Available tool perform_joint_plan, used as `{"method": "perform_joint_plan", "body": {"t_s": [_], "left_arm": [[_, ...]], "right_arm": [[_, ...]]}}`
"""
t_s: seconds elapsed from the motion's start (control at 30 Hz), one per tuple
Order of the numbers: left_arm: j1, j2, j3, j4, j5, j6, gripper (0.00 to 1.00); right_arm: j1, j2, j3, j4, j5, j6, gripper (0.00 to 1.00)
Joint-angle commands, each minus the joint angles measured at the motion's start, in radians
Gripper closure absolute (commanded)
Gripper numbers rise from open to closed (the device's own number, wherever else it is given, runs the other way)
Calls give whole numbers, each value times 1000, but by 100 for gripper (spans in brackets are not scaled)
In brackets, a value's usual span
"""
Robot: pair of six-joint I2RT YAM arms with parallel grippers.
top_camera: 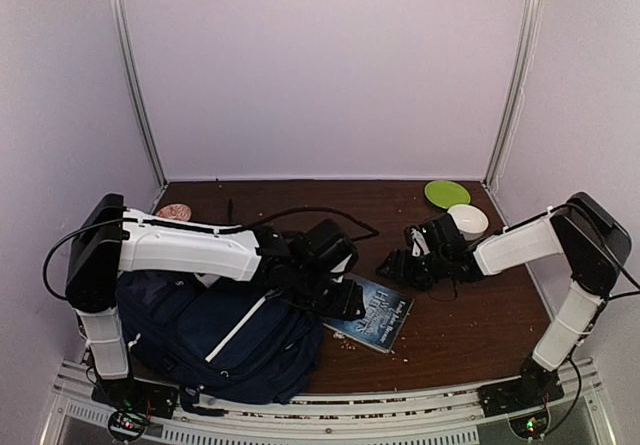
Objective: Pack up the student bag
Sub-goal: Adjust the book at the center of the board.
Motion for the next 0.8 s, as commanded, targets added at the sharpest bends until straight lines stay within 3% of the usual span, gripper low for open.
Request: {"method": "perform_joint_plan", "body": {"t_s": [0.0, 0.43, 0.77], "left_arm": [[9, 63, -40, 107, 121, -68, 6], [9, 104, -138, 219, 170, -280, 11], [48, 218, -25, 182, 122, -224, 10]], "right_arm": [[-5, 43, 6, 24, -51, 7, 30], [7, 21, -55, 37, -77, 10, 30], [21, -60, -210, 102, -105, 59, 34]]}}
